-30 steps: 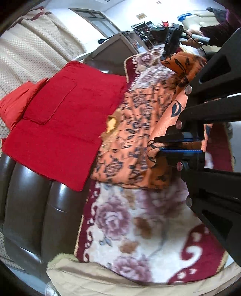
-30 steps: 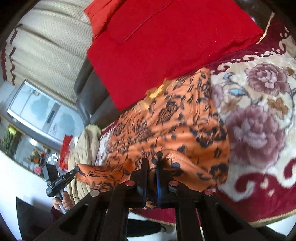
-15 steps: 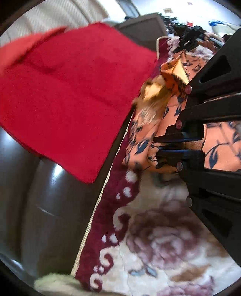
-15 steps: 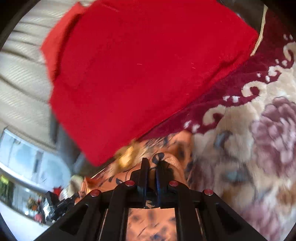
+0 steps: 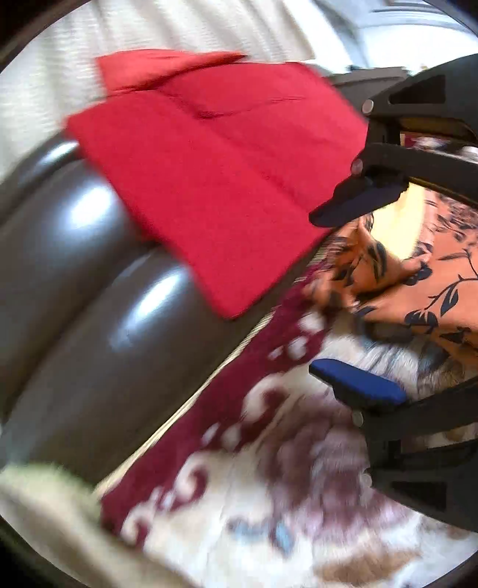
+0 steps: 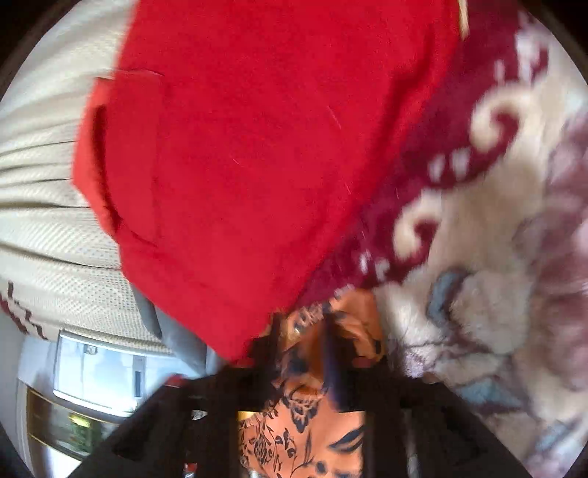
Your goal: Fold small clothes
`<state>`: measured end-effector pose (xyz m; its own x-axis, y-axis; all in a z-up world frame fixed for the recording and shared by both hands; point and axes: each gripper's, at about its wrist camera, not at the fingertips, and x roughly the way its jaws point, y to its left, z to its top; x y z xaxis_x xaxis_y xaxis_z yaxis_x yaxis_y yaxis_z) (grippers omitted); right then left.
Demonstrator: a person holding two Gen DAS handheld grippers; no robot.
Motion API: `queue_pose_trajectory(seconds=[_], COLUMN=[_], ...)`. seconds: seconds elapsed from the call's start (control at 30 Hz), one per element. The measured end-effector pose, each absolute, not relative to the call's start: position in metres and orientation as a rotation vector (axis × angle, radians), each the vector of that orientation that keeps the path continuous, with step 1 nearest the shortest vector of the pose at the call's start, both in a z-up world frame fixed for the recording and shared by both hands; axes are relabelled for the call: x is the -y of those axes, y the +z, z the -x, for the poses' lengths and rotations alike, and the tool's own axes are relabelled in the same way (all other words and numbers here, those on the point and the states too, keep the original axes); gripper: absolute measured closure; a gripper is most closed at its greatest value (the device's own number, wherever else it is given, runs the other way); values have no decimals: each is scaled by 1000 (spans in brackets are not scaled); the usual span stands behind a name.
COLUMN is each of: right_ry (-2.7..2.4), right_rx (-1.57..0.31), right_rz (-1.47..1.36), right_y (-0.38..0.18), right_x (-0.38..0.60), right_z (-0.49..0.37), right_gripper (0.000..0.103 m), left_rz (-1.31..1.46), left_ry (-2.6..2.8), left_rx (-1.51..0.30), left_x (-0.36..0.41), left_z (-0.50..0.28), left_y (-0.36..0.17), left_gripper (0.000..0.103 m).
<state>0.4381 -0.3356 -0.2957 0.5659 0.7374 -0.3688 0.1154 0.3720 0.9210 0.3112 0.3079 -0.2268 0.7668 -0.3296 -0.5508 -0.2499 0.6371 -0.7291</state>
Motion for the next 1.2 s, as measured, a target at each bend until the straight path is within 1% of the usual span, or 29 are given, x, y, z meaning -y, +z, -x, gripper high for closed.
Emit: queue_pose_trajectory(seconds=[0.03, 0.07, 0.13, 0.17, 0.2, 0.23, 0.27, 0.3, 0.37, 0.43, 0.5, 0.57, 0.63, 0.7, 0.77, 0.83, 0.9, 0.93, 1.03, 1.13, 1.17, 1.2], right_ry=[469, 441, 432, 449, 461, 476, 489, 511, 553, 588, 598, 589, 557, 532, 516, 522, 552, 562, 594, 634, 657, 666], right_rx=[-883, -840, -784, -800, -823, -845, -863, -887, -932, -990, -1021, -1016, -1027, -1020, -937, -828, -794, -800, -841, -917, -939, -963], right_rz=[-1127, -1106, -962, -889, -811, -735, -681, -601, -485, -358, -269, -206, -192, -258, -388, -510, -510, -485, -493, -569, -626, -687], right_y=[-286, -276, -249, -240, -234, -230, -231, -231, -234, -243, -250, -255, -259, -258, -250, -239, -233, -232, -235, -241, -245, -251], right_x=[339, 344, 338, 329, 316, 299, 291, 270, 237, 196, 165, 142, 127, 129, 141, 166, 179, 184, 201, 220, 228, 236], right_z=[-432, -423, -402, -395, -387, -379, -373, -368, -356, -356, -365, -383, -413, -434, -444, -436, -420, -411, -380, -350, -336, -321], right_gripper=[19, 11, 11, 16, 24, 28, 33, 41, 52, 54, 56, 57, 56, 56, 56, 55, 54, 54, 55, 54, 51, 42], left_rz=[860, 794, 579, 495, 408, 290, 223, 168, 89, 22, -19, 26, 128, 242, 352, 404, 318, 242, 143, 227, 272, 321], left_ry=[-54, -68, -111, -147, -185, -226, -255, -286, -340, -346, -311, -254, -192, -123, -77, -98, -147, -166, -160, -92, -96, -90], left_rx=[-749, -789, -877, -908, -936, -953, -958, -968, -1012, -1032, -1037, -1042, -1023, -966, -896, -830, -823, -822, -840, -889, -900, -909], left_x=[-302, -292, -251, -231, -208, -176, -156, -137, -101, -78, -71, -81, -98, -121, -140, -149, -141, -136, -127, -145, -149, -155], left_z=[-306, -304, -296, -292, -287, -281, -277, -275, -277, -286, -302, -332, -361, -380, -384, -369, -350, -331, -293, -244, -231, -218], left_y=[-219, -213, -203, -201, -201, -201, -201, -202, -209, -216, -222, -227, -227, -220, -208, -192, -181, -176, -178, -195, -200, -208], left_gripper=[28, 28, 28, 28, 28, 28, 28, 28, 28, 28, 28, 28, 28, 28, 28, 28, 28, 28, 28, 28, 27, 27])
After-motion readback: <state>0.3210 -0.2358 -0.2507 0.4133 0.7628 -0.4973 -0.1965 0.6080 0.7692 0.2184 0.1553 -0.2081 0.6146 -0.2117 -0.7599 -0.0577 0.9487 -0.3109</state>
